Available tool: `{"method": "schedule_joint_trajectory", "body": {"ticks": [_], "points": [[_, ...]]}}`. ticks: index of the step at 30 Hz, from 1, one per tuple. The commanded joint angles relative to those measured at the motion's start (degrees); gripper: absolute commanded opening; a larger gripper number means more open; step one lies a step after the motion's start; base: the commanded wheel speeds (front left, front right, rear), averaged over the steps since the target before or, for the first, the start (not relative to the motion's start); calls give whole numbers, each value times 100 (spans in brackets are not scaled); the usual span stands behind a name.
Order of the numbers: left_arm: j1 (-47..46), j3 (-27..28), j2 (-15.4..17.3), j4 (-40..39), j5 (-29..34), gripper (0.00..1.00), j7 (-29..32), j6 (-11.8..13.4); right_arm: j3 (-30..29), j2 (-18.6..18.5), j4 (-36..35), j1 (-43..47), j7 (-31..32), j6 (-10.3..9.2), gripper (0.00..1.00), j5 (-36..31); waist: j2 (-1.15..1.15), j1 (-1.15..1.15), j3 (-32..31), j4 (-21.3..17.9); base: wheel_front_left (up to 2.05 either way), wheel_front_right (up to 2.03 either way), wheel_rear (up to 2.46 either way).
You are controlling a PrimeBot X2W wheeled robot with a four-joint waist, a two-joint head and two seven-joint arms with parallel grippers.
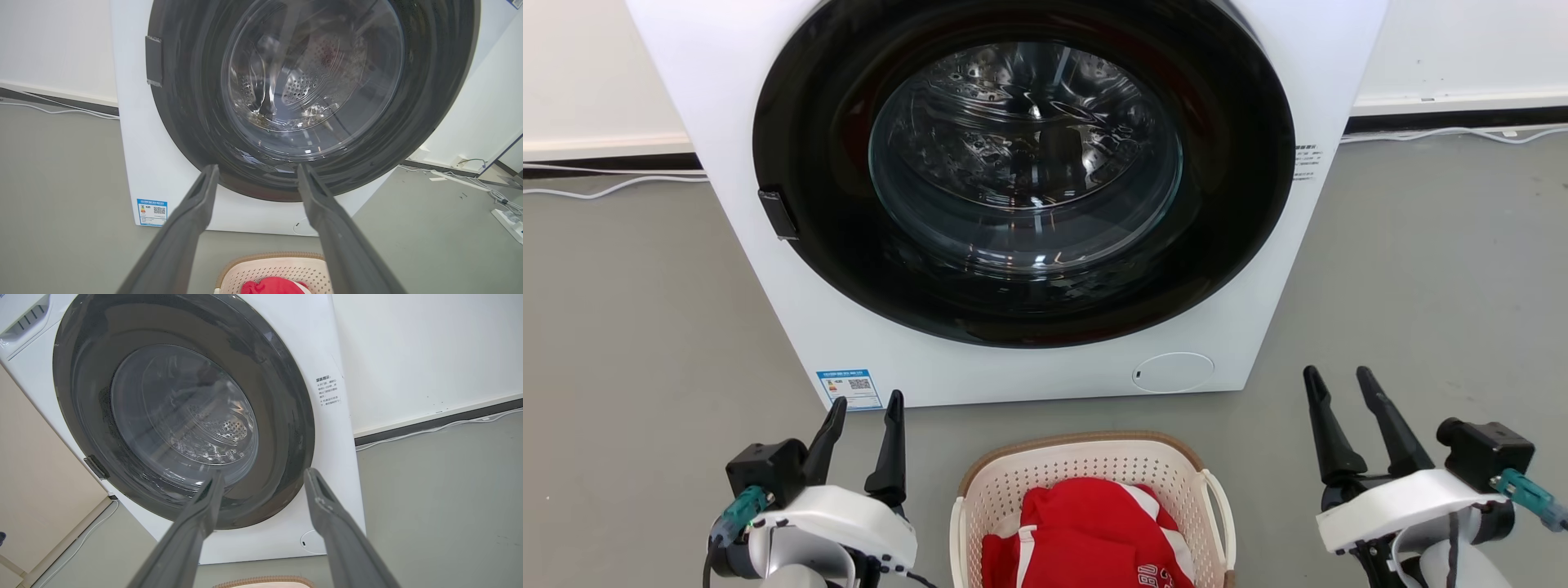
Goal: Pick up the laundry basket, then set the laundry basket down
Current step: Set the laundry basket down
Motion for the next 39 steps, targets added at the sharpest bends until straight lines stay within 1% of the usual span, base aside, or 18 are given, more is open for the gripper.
{"method": "schedule_joint_trajectory", "body": {"ticks": [1,7,11,18,39], "points": [[-53,182,56,-199,79,100,-36,-29,34,-25,-219,-17,-79,-1,100,-84,0,0,-11,8,0,0,0],[159,253,42,-702,204,100,-36,-14,-227,24,-548,154,-79,-1,100,-450,0,0,-26,40,0,0,0],[252,218,41,-834,337,100,-36,32,-313,67,-608,198,-79,-1,100,-500,0,0,-11,31,0,0,0],[333,223,40,-1019,293,100,-36,57,-361,65,-606,189,-79,-1,100,-551,0,0,-15,0,0,0,0],[362,185,39,-1009,287,100,-36,38,-372,73,-551,181,-79,-1,100,-565,0,0,-23,-21,0,0,0]]}}
